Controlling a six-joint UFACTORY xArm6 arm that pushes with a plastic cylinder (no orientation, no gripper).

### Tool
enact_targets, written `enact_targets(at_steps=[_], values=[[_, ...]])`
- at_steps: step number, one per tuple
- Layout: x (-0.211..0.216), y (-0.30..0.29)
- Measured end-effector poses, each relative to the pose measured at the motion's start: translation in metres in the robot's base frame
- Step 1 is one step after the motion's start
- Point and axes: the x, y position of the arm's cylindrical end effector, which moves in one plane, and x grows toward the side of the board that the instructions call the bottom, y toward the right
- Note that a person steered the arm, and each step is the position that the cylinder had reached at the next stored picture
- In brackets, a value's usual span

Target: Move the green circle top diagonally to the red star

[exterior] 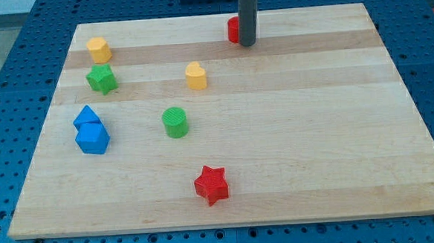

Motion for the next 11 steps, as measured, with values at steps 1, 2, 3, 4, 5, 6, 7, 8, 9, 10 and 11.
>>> enact_targets(at_steps=[1,2,3,4,5,6,7,8,9,10,11], values=[[0.0,0.018],[-0.003,0.054],[-0.053,0.051],[-0.053,0.043],[-0.052,0.034],[-0.05,0.028],[-0.05,0.021],[-0.047,0.013],[-0.045,0.004],[-0.041,-0.005],[-0.039,-0.009]])
